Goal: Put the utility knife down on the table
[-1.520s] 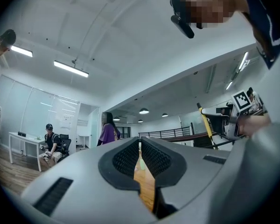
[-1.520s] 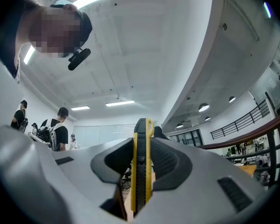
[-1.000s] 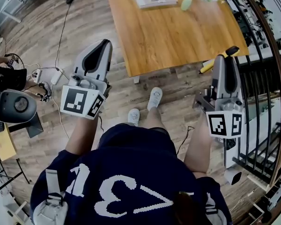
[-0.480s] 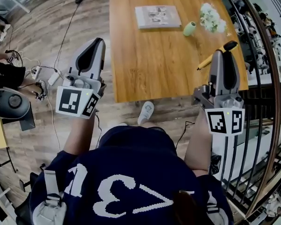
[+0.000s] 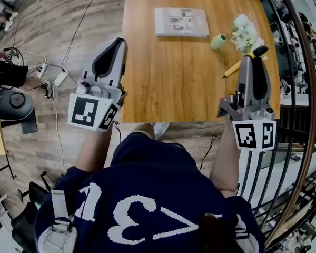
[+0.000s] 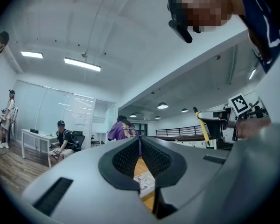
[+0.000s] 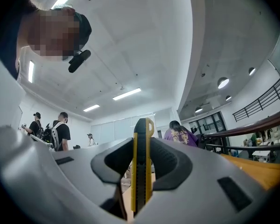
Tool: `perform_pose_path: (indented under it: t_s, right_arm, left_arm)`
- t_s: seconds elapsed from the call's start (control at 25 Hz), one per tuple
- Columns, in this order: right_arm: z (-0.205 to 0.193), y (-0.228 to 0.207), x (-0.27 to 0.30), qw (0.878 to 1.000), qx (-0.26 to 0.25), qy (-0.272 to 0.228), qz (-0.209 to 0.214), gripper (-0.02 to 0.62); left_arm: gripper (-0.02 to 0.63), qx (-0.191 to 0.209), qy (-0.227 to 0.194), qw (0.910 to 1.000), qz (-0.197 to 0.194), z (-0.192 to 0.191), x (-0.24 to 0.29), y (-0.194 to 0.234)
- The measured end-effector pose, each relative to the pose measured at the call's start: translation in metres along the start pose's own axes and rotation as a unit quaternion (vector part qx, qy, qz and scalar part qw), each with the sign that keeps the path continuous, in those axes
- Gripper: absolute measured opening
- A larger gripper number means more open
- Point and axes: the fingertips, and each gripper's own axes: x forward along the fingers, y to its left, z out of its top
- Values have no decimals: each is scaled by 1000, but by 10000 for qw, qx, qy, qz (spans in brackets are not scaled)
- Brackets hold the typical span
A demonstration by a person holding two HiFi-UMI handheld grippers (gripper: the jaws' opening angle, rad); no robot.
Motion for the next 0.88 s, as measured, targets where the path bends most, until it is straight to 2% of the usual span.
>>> perform_pose_path:
  t_s: [0.28, 0.4, 0.52, 0.64, 0.76, 0.88]
  right_arm:
    - [-45, -18, 16, 9975, 30, 634, -321, 124]
    - [-88, -31, 6, 9925, 115, 1130, -445, 124]
    - [-150, -50, -15, 9815, 79, 1824, -573, 124]
    - [-226, -67, -38, 9582, -112, 2767, -721, 124]
    - [-304, -77, -64, 9257, -70, 3692, -823, 124]
    - [-362, -79, -90, 8947, -47, 4371, -915, 124]
  left_arm:
    - [28, -190, 277, 9991, -258, -29, 34, 8]
    - [28, -174, 446, 9983, -333, -52, 41, 0]
    - [28, -203, 649, 9971, -353, -79, 43, -14]
    - [28, -241, 885, 9950, -391, -103, 43, -25]
    - [28, -291, 1142, 9921, -423, -124, 42, -27]
    - [28, -322, 1348, 9895, -420, -139, 38, -25]
